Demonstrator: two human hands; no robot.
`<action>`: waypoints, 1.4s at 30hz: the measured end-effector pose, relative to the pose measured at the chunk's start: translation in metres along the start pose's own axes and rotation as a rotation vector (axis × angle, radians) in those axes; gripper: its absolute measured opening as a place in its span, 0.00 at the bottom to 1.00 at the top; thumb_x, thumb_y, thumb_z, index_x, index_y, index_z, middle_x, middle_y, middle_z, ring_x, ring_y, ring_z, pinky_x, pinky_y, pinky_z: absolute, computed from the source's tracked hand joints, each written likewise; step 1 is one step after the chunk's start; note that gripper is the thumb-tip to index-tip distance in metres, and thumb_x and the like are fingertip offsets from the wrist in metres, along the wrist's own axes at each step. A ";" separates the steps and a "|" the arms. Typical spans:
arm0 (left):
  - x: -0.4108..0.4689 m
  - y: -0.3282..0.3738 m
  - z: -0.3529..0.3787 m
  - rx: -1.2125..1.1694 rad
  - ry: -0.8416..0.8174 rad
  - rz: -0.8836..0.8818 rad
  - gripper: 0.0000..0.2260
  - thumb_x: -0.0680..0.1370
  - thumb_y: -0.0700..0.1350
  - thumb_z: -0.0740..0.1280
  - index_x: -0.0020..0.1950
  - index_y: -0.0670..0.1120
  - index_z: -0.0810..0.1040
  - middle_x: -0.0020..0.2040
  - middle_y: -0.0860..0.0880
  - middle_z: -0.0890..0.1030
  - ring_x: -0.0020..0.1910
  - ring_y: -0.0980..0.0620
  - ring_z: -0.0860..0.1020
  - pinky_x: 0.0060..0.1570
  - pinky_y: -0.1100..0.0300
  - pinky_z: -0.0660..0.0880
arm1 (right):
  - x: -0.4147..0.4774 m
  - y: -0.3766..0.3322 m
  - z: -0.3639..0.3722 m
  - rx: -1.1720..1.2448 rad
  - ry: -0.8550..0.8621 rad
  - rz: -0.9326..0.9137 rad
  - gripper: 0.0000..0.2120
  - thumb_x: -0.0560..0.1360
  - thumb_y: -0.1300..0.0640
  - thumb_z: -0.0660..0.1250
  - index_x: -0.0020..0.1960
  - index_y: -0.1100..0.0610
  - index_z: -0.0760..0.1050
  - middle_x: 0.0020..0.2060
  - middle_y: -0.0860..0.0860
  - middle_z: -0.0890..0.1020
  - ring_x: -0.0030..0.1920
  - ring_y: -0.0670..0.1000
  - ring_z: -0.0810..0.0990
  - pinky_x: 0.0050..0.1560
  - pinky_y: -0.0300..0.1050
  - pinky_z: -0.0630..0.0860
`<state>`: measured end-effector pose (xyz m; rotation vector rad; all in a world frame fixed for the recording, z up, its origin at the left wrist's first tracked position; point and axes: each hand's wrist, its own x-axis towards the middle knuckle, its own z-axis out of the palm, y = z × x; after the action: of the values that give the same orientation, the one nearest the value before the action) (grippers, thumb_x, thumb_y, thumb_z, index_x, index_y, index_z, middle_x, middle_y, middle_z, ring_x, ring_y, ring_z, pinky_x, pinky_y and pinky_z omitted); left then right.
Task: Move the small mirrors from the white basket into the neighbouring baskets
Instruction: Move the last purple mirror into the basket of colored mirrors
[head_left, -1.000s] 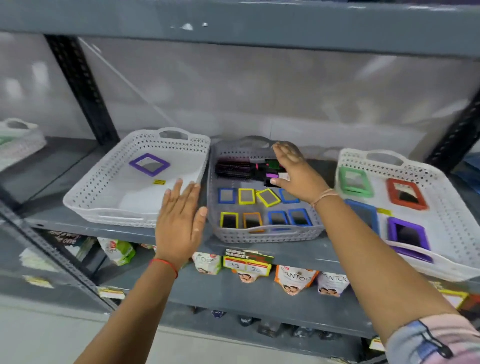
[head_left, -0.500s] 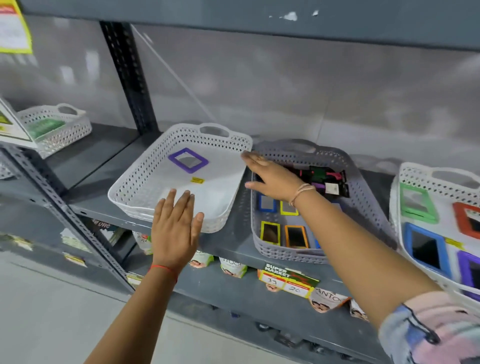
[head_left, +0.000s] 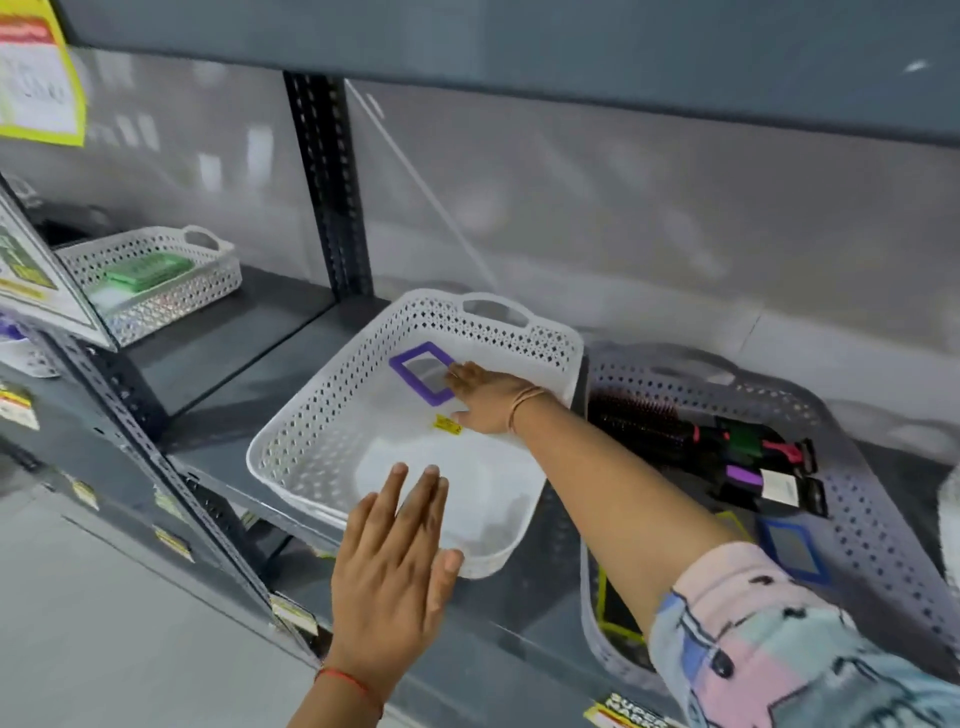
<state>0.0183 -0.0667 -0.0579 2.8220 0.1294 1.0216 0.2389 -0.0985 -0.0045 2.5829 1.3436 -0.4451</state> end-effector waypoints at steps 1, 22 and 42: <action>0.000 0.000 0.000 -0.005 0.001 0.001 0.25 0.82 0.54 0.44 0.67 0.40 0.70 0.67 0.45 0.71 0.69 0.43 0.63 0.69 0.53 0.53 | 0.002 0.001 0.001 0.001 -0.030 0.008 0.30 0.81 0.48 0.50 0.76 0.60 0.43 0.77 0.55 0.45 0.77 0.53 0.45 0.77 0.48 0.48; 0.001 0.001 0.006 -0.006 0.103 -0.015 0.25 0.82 0.54 0.44 0.66 0.40 0.69 0.66 0.45 0.72 0.70 0.44 0.61 0.67 0.54 0.56 | -0.001 0.026 -0.011 0.221 -0.163 -0.011 0.54 0.63 0.60 0.78 0.76 0.59 0.44 0.72 0.56 0.62 0.72 0.57 0.63 0.72 0.48 0.64; 0.001 0.013 -0.008 -0.048 -0.052 -0.123 0.29 0.81 0.57 0.43 0.66 0.39 0.71 0.65 0.40 0.74 0.70 0.42 0.60 0.70 0.51 0.47 | -0.191 0.059 0.016 0.566 0.580 0.192 0.55 0.59 0.57 0.80 0.76 0.60 0.50 0.76 0.54 0.56 0.76 0.51 0.55 0.71 0.36 0.53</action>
<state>0.0142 -0.0781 -0.0488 2.7555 0.2651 0.9124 0.1812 -0.2831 0.0493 3.4675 1.2194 -0.0282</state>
